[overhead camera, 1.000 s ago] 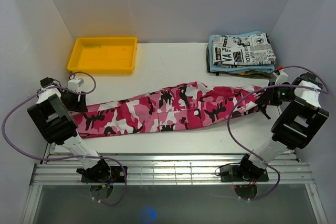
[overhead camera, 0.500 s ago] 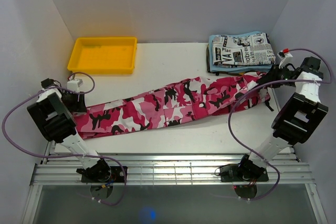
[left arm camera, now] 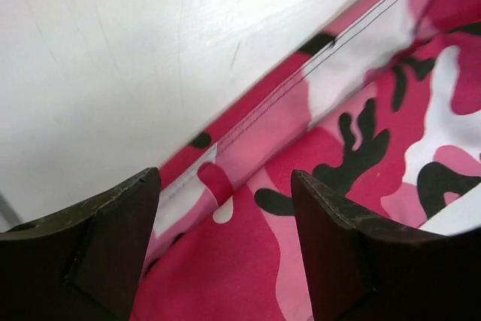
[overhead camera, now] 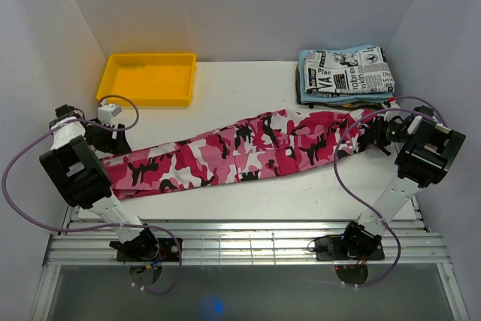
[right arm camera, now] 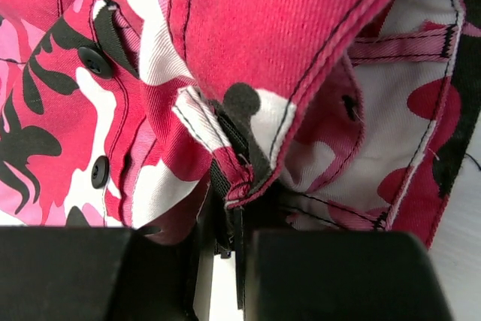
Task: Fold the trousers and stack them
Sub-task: Fold the trousers
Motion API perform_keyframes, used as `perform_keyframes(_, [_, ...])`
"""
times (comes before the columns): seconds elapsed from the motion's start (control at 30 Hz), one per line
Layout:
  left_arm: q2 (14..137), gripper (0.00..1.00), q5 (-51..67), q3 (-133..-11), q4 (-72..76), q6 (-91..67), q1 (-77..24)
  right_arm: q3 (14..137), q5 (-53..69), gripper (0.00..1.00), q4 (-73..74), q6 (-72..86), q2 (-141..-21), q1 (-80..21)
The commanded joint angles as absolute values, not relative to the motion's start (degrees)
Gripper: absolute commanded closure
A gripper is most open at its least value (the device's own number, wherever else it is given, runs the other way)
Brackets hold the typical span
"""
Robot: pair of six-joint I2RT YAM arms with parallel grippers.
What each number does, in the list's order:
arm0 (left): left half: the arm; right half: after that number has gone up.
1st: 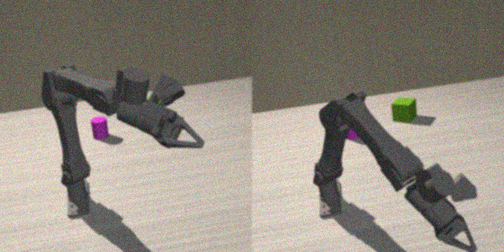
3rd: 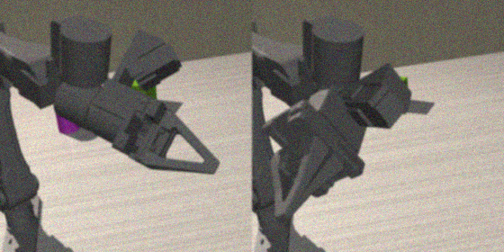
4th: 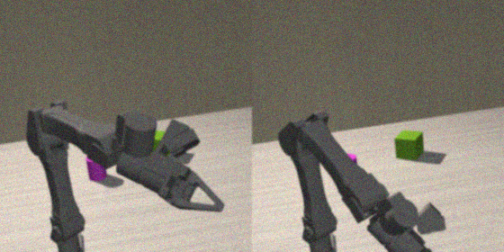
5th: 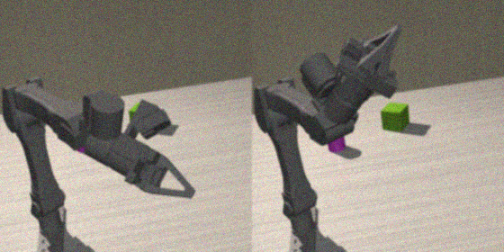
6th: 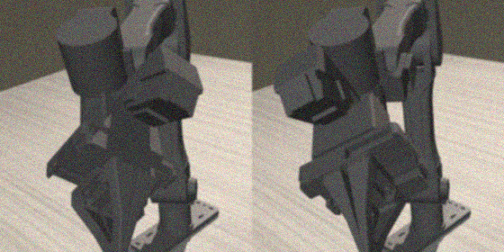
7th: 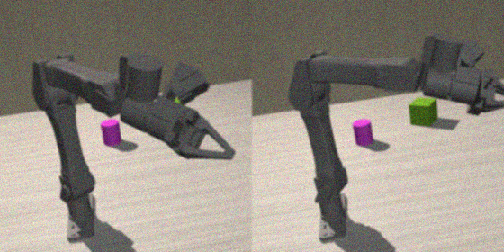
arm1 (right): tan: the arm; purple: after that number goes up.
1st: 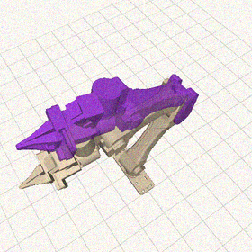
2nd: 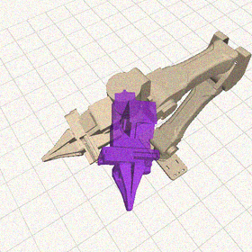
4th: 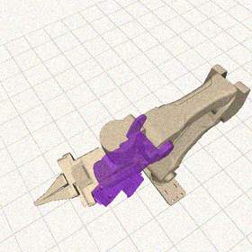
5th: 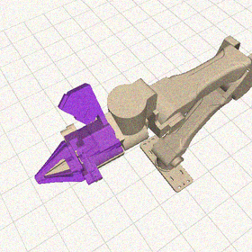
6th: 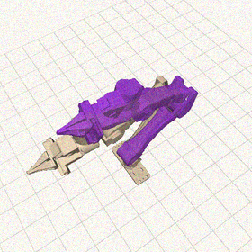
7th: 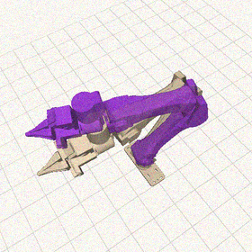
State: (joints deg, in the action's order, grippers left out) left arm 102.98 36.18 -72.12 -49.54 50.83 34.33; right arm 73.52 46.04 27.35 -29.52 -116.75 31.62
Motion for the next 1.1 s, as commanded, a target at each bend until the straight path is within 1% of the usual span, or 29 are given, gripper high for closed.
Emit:
perform_keyframes(0.0, [94.5, 0.19, 46.1, -79.1, -56.2, 56.8, 29.9, 73.3, 35.9, 0.92, 26.6, -32.1, -118.7, 32.0])
perform_keyframes(0.03, [93.4, 0.19, 45.6, -78.8, -56.3, 57.7, 25.3, 73.1, 35.3, 0.92, 27.5, -32.8, -118.6, 32.0])
perform_keyframes(0.07, [92.3, 0.19, 43.9, -78.1, -55.7, 58.3, 22.7, 73.0, 35.2, 0.92, 28.5, -33.9, -118.3, 32.0])
perform_keyframes(0.1, [90.3, 0.19, 43.0, -76.0, -54.6, 57.1, 17.0, 72.7, 35.2, 0.92, 30.0, -34.5, -118.0, 32.1])
perform_keyframes(0.17, [88.6, 0.19, 41.0, -73.7, -49.8, 54.7, 10.8, 71.4, 36.6, 0.92, 31.5, -35.5, -115.7, 32.3])
perform_keyframes(0.2, [87.7, 0.2, 38.7, -72.5, -47.4, 53.4, 4.1, 70.9, 39.2, 0.92, 33.6, -36.4, -114.7, 32.4])
perform_keyframes(0.27, [85.3, 0.21, 36.1, -69.2, -38.4, 48.9, -3.2, 70.8, 42.2, 0.92, 36.6, -36.7, -111.5, 32.4])
perform_keyframes(0.3, [84.7, 0.21, 33.6, -68.0, -34.7, 46.5, -9.3, 71.0, 45.1, 0.92, 39.1, -36.9, -109.4, 32.4])
perform_keyframes(0.33, [85.0, 0.23, 32.5, -66.7, -29.9, 43.5, -12.4, 71.5, 46.4, 0.92, 39.9, -36.6, -108.5, 32.4])
perform_keyframes(0.37, [85.4, 0.23, 31.4, -66.2, -28.1, 42.5, -15.2, 72.0, 47.3, 0.92, 40.5, -36.1, -107.4, 32.4])
perform_keyframes(0.4, [86.0, 0.24, 30.6, -65.7, -26.4, 41.6, -20.3, 72.7, 49.5, 0.92, 41.5, -35.7, -106.0, 32.4])
perform_keyframes(0.43, [86.7, 0.25, 29.8, -65.2, -23.4, 40.9, -22.7, 73.5, 50.1, 0.92, 42.5, -35.1, -105.4, 32.4])
perform_keyframes(0.47, [88.1, 0.26, 29.7, -64.0, -22.2, 40.6, -24.7, 74.9, 50.4, 0.92, 42.6, -34.1, -104.8, 32.4])
perform_keyframes(0.5, [88.9, 0.26, 29.5, -63.5, -21.6, 41.5, -28.9, 75.5, 51.4, 0.92, 42.6, -33.4, -104.2, 32.4])
perform_keyframes(0.63, [93.1, 0.28, 27.6, -60.8, -17.6, 41.9, -35.8, 76.3, 49.4, 0.92, 40.4, -30.0, -102.7, 32.4])
perform_keyframes(0.77, [98.3, 0.29, 22.8, -62.5, -14.7, 37.3, -37.4, 74.8, 46.7, 0.92, 37.3, -29.1, -105.1, 32.4])
perform_keyframes(0.8, [101.3, 0.29, 22.5, -64.4, -15.4, 37.3, -37.4, 73.9, 45.4, 0.92, 36.2, -28.8, -106.4, 32.4])
perform_keyframes(0.9, [105.7, 0.35, 25.4, -67.6, -23.7, 39.3, -37.6, 71.9, 42.7, 0.92, 33.4, -28.7, -108.4, 32.4])
perform_keyframes(0.97, [105.9, 0.38, 28.2, -67.0, -27.0, 42.0, -37.7, 71.1, 41.9, 0.92, 33.4, -29.4, -108.5, 33.1])
perform_keyframes(1.07, [103.9, 0.41, 30.8, -62.9, -32.3, 46.5, -38.8, 68.8, 41.5, 0.92, 34.5, -32.0, -106.1, 34.8])
